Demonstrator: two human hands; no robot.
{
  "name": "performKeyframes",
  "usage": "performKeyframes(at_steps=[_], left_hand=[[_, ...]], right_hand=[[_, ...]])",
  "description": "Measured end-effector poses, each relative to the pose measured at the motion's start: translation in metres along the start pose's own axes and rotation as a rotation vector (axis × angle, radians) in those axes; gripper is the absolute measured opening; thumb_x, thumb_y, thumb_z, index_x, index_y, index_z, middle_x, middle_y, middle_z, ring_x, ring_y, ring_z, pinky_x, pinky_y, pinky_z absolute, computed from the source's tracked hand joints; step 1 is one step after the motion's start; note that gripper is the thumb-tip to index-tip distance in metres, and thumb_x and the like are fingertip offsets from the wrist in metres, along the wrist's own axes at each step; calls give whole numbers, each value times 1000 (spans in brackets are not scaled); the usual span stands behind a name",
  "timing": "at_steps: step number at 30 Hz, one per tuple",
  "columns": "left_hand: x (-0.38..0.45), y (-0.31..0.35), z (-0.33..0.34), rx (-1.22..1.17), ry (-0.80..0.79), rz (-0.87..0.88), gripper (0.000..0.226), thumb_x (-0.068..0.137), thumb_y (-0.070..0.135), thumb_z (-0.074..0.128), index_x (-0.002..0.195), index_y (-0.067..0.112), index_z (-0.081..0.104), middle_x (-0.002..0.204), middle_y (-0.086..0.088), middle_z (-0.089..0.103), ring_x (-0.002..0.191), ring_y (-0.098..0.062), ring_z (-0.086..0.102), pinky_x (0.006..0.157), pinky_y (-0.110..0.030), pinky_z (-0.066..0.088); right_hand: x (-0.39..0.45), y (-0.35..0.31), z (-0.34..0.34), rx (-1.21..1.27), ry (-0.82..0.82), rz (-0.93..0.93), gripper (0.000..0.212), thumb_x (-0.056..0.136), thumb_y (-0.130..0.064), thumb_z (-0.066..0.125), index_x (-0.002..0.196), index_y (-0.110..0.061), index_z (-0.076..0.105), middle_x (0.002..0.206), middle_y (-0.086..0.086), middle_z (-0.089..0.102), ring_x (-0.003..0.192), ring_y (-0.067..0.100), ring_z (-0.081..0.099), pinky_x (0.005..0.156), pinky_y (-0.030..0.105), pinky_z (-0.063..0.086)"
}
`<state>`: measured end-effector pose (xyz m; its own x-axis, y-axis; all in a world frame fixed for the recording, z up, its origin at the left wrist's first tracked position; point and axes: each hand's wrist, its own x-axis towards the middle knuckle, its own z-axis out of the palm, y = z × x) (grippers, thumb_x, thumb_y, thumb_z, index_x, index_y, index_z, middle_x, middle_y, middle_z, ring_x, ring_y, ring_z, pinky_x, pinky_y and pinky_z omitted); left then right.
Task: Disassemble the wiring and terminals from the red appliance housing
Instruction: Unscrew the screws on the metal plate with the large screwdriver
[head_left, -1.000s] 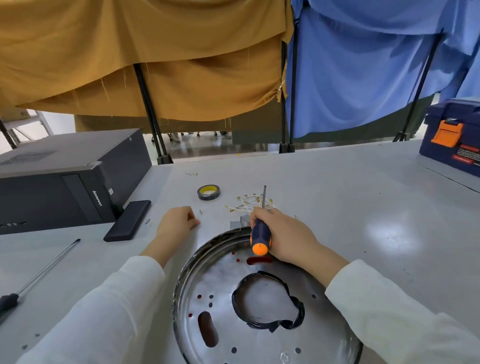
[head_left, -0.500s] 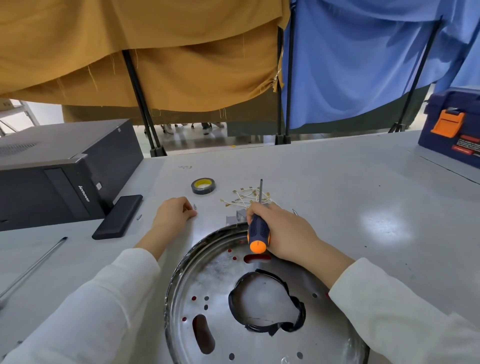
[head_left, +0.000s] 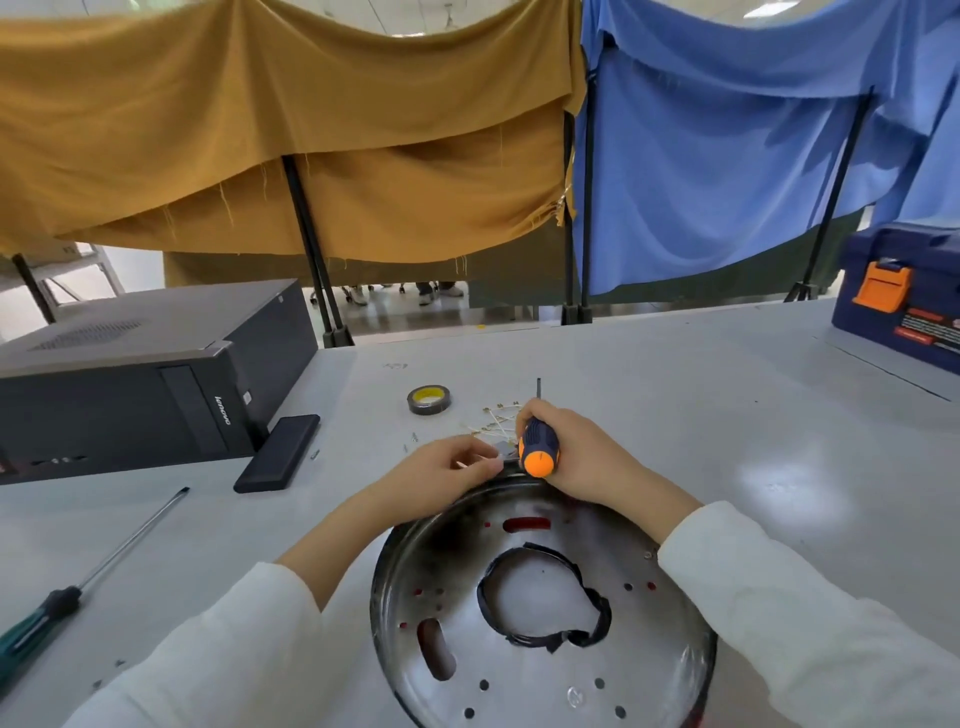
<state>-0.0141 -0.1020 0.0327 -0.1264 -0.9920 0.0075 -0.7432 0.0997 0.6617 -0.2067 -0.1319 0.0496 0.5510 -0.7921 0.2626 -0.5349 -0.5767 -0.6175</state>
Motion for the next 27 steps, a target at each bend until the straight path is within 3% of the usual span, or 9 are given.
performKeyframes(at_steps=[4, 10, 18, 24, 27], left_hand=[[-15, 2, 3, 29, 7, -36, 30, 97, 22, 51, 127, 26, 53, 118, 2, 62, 110, -15, 56, 98, -28, 41], [-32, 2, 5, 82, 80, -110, 30, 99, 12, 43, 124, 22, 55, 127, 0, 58, 114, -17, 51, 90, -21, 35], [-59, -2, 9, 58, 186, -270, 40, 96, 4, 35, 132, 18, 44, 127, -9, 56, 95, -15, 47, 78, -24, 37], [-65, 5, 3, 218, 66, -318, 34, 96, 17, 40, 130, 17, 39, 111, -9, 60, 93, -21, 59, 74, -26, 46], [-56, 12, 1, 286, 107, -246, 45, 95, 26, 47, 139, 20, 34, 126, -7, 58, 108, -21, 56, 84, -26, 43]], right_hand=[[-8, -4, -20, -54, -35, 10, 31, 81, -6, 66, 101, -21, 48, 104, 8, 63, 91, 26, 57, 82, 35, 48], [-33, 2, -30, -137, -49, 54, 32, 82, -3, 63, 100, -24, 47, 102, 2, 62, 89, 22, 55, 79, 31, 46], [-44, 10, -28, -132, -8, 78, 32, 82, -2, 61, 97, -27, 49, 96, -4, 61, 87, 20, 56, 75, 27, 44], [-39, 14, -21, -121, 2, 14, 30, 80, -2, 58, 92, -29, 53, 93, -14, 61, 89, 19, 59, 77, 31, 49], [-36, 16, -19, -80, -9, -28, 31, 81, -1, 57, 91, -31, 54, 91, -18, 61, 88, 15, 58, 77, 28, 48]])
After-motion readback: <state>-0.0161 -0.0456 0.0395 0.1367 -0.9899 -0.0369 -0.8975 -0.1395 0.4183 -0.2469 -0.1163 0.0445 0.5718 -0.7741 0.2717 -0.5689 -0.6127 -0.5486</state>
